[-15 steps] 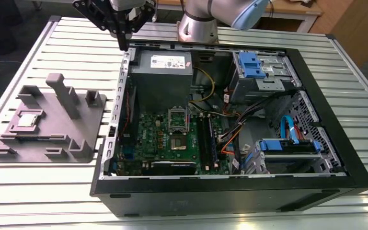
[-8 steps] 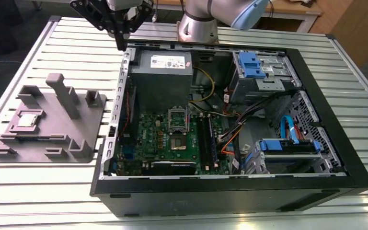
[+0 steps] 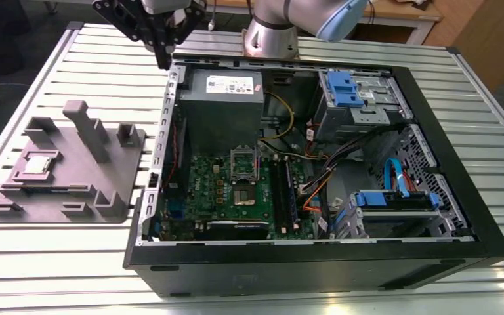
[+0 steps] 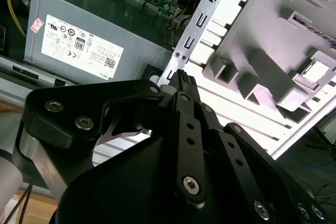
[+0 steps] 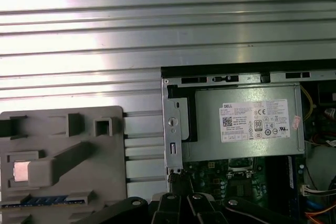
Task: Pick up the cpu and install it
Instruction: 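Reach for the cpu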
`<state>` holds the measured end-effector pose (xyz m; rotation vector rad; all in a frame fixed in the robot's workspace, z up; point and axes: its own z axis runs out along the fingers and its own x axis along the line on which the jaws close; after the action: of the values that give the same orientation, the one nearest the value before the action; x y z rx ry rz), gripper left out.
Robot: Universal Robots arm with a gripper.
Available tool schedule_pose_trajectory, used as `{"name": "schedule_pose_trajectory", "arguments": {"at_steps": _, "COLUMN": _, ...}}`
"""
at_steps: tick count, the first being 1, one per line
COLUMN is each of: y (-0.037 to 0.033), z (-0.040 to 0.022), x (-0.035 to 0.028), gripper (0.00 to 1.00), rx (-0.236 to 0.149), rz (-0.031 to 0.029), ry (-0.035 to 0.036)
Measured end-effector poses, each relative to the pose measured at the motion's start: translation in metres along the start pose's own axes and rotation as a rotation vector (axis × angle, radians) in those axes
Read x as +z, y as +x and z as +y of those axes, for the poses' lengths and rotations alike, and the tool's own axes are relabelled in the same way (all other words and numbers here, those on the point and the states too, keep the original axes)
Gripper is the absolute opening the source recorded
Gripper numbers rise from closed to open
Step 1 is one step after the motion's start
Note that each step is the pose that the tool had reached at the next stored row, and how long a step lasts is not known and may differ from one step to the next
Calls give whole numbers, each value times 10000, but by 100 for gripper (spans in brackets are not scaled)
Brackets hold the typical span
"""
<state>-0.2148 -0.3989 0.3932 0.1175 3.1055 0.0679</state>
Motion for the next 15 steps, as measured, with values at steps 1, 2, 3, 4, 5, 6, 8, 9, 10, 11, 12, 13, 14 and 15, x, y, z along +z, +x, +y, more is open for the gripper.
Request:
{"name": "schedule_pose_trajectory", "arguments": {"at_steps": 1, "y": 6, "z": -1, "x": 0, "gripper": 10, "rx": 0, "rz": -1, "ry": 0}}
{"name": "schedule_pose_trajectory", "arguments": {"at_steps": 2, "y": 13, "z": -1, "x": -1, "gripper": 10, "rx": 0, "rz": -1, "ry": 0}}
{"name": "schedule_pose_trajectory", "arguments": {"at_steps": 3, "y": 21, "z": -2, "x": -1, "gripper": 10, "rx": -1, "rz": -2, "ry": 0}}
{"name": "schedule_pose_trajectory", "arguments": {"at_steps": 4, "y": 28, "z": -2, "x": -1, "gripper": 10, "rx": 0, "rz": -3, "ry": -1}}
{"name": "schedule_pose_trajectory", "arguments": {"at_steps": 5, "y": 37, "z": -3, "x": -1, "gripper": 10, "rx": 0, "rz": -4, "ry": 0}}
{"name": "schedule_pose_trajectory", "arguments": {"at_steps": 6, "y": 47, "z": -3, "x": -1, "gripper": 10, "rx": 0, "rz": -6, "ry": -1}}
{"name": "schedule_pose_trajectory", "arguments": {"at_steps": 8, "y": 68, "z": -5, "x": -2, "gripper": 10, "rx": 0, "rz": -9, "ry": -1}}
{"name": "schedule_pose_trajectory", "arguments": {"at_steps": 9, "y": 80, "z": -6, "x": -3, "gripper": 10, "rx": 0, "rz": -10, "ry": -1}}
{"name": "schedule_pose_trajectory", "arguments": {"at_steps": 10, "y": 92, "z": -7, "x": -3, "gripper": 10, "rx": 0, "rz": -12, "ry": -1}}
{"name": "schedule_pose_trajectory", "arguments": {"at_steps": 11, "y": 104, "z": -8, "x": -3, "gripper": 10, "rx": 0, "rz": -14, "ry": -1}}
{"name": "schedule_pose_trajectory", "arguments": {"at_steps": 12, "y": 115, "z": -9, "x": -4, "gripper": 10, "rx": 0, "rz": -16, "ry": -1}}
{"name": "schedule_pose_trajectory", "arguments": {"at_steps": 13, "y": 127, "z": -9, "x": -4, "gripper": 10, "rx": 0, "rz": -18, "ry": -1}}
{"name": "schedule_pose_trajectory", "arguments": {"at_steps": 14, "y": 140, "z": -11, "x": -5, "gripper": 10, "rx": -1, "rz": -21, "ry": -2}}
{"name": "schedule_pose_trajectory", "arguments": {"at_steps": 15, "y": 153, "z": -11, "x": -5, "gripper": 10, "rx": -1, "rz": -24, "ry": -2}}
